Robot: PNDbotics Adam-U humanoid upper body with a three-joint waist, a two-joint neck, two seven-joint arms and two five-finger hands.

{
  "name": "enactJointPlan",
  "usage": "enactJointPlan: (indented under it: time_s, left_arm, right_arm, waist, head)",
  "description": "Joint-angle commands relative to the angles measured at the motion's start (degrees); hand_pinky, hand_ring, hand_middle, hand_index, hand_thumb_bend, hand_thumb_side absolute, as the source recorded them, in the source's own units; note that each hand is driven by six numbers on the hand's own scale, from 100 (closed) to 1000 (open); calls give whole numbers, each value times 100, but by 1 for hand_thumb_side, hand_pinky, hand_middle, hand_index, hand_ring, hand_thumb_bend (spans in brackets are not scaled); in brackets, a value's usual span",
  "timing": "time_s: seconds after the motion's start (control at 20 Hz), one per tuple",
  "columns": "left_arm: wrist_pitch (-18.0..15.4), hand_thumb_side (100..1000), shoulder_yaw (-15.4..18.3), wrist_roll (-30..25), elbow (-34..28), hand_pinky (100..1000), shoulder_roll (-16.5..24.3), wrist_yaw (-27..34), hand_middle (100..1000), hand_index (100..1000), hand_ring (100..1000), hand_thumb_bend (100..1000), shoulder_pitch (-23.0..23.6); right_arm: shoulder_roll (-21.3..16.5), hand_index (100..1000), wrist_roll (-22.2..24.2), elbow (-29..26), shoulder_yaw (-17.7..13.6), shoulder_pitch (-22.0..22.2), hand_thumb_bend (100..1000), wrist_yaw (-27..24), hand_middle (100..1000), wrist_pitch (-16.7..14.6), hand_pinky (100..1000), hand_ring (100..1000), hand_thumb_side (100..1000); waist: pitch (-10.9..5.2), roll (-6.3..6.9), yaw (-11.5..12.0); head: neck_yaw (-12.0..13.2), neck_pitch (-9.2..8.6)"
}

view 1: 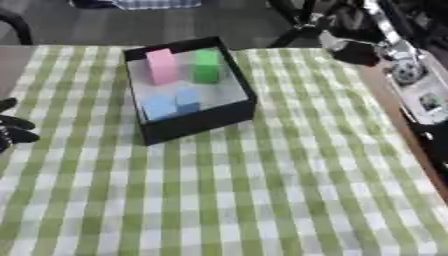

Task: Pick up objects on the table and place them in the box.

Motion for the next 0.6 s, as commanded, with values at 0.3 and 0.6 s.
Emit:
enactJointPlan:
  time_s: [0.3,0.6]
  left_arm:
    - [-6,1000,73,109,-122,667,20,9,550,879,538,100,28]
    - [3,1000,52,104,-92,668,-71,-16,549,877,537,100,87]
  right_arm:
    - [797,862,-290,-600,-716,1361,100,-764,655,209,834,594,484]
    - [1370,840,-144,-564,-812,1688,100,-921,644,214,831,590,516]
  waist:
    - [-64,62,-142]
    - [-87,126,-190]
  head:
    - [404,-11]
    - [661,-11]
